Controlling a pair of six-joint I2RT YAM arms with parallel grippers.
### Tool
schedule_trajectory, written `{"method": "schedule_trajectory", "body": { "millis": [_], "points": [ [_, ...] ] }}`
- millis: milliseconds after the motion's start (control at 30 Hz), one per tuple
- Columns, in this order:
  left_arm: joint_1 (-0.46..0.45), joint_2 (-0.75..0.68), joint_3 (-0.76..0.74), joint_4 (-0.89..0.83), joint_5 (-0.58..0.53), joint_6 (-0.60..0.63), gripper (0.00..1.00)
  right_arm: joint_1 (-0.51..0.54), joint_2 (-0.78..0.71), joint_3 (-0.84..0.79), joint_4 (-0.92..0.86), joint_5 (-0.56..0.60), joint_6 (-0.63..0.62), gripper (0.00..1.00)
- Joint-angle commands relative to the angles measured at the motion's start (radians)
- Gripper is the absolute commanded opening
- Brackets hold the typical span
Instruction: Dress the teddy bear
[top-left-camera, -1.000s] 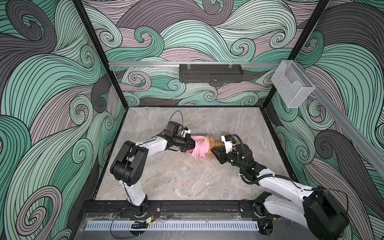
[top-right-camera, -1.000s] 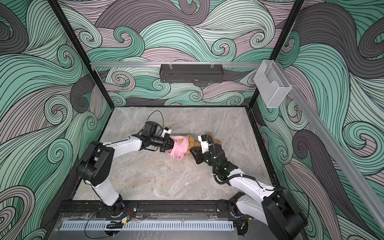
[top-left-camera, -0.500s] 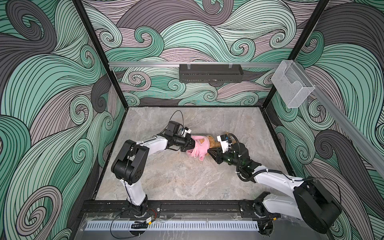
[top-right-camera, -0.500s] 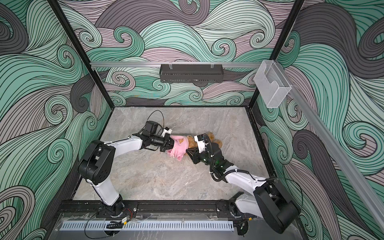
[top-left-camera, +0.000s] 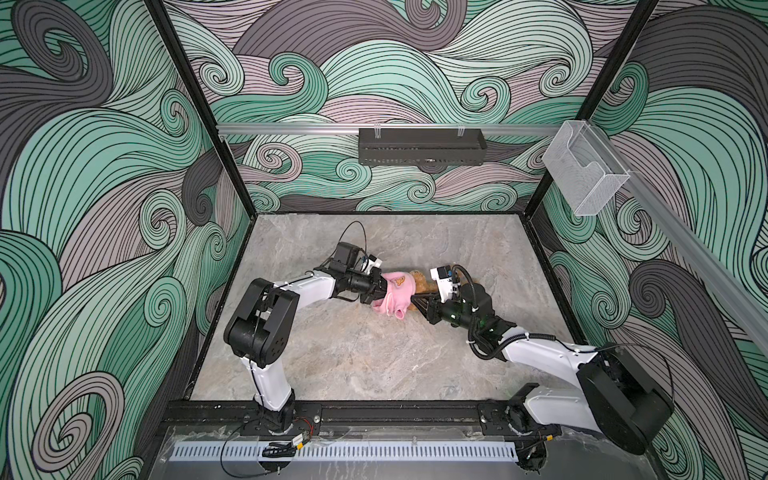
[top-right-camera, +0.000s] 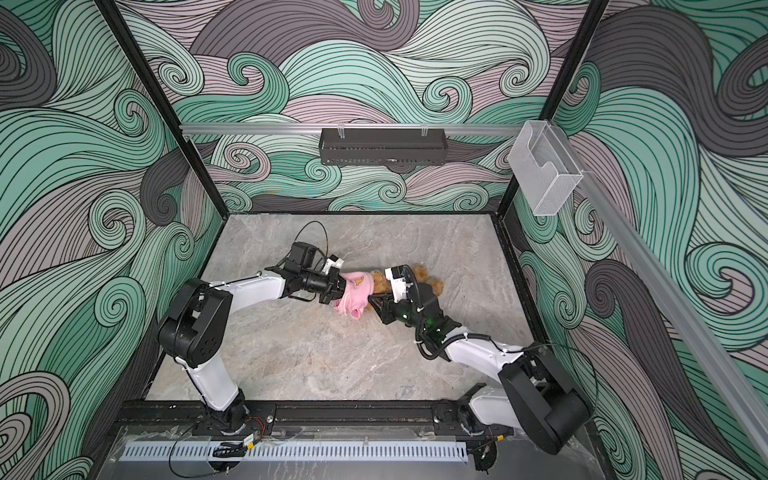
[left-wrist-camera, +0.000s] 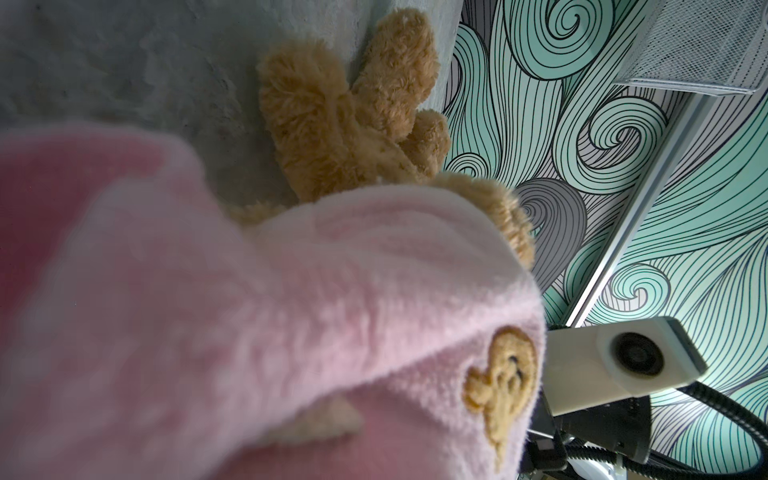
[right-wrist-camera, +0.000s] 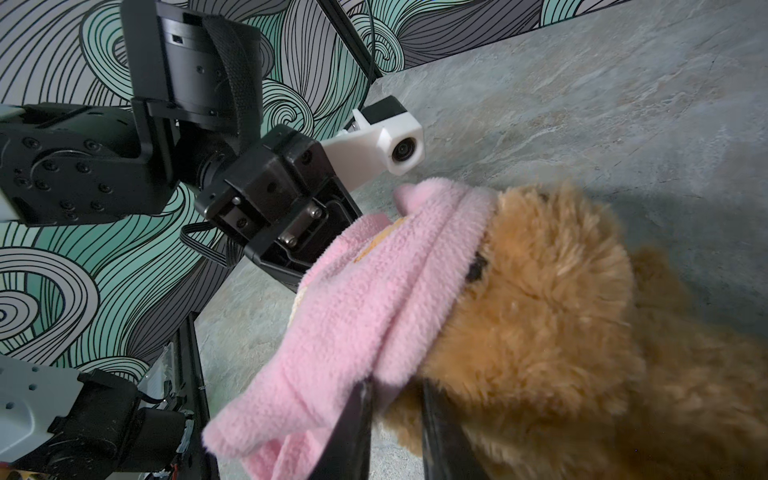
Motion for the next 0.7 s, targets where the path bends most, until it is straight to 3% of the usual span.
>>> {"method": "schedule_trajectory", "body": {
  "millis": [0, 433, 667],
  "points": [
    [-0.011, 0.011, 0.041, -0.02, 0.043, 0.037, 0.0, 0.013, 0.01, 0.047, 0.06, -0.002, 0.019, 0.23],
    [-0.015, 0.015, 0.038, -0.017, 0.044, 0.043, 0.0, 0.031, 0.062, 0.069, 0.107, -0.004, 0.095, 0.23],
    [-0.016, 0.015, 0.033, -0.016, 0.042, 0.047, 0.0, 0.04, 0.06, 0.077, 0.089, 0.039, 0.127, 0.08]
  ]
}}
